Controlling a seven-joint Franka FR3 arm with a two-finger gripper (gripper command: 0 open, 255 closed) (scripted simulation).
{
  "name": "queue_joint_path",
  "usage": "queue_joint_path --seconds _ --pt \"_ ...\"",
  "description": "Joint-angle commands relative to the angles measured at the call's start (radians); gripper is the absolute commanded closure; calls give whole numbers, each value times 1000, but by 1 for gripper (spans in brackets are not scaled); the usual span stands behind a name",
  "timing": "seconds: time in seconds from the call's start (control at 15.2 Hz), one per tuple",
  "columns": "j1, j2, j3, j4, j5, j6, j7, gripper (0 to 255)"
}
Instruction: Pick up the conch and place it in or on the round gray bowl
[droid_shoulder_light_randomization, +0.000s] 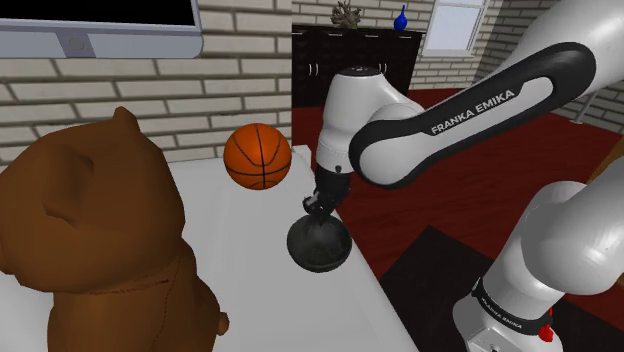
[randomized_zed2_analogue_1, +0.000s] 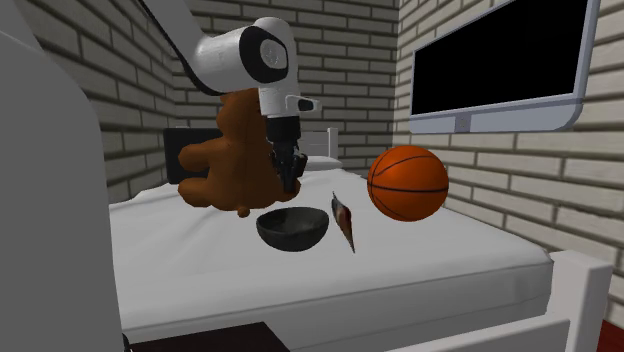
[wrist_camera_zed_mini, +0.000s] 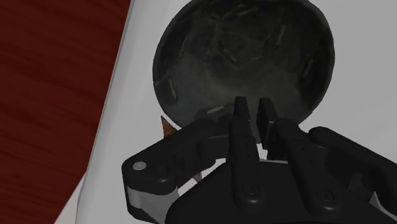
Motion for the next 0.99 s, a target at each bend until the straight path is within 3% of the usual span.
queue_joint_path --seconds 0.0,0.2,0.26,0.59,0.92 --pt "-1 19 8 -17 -2 36 6 255" --pt "-4 31 12 -22 -5 52 8 255" --pt "-4 31 12 -22 -5 52 8 0" --pt "-12 219 -144 86 31 84 -404 0" --pt "-42 446 -220 289 76 28 -769 0"
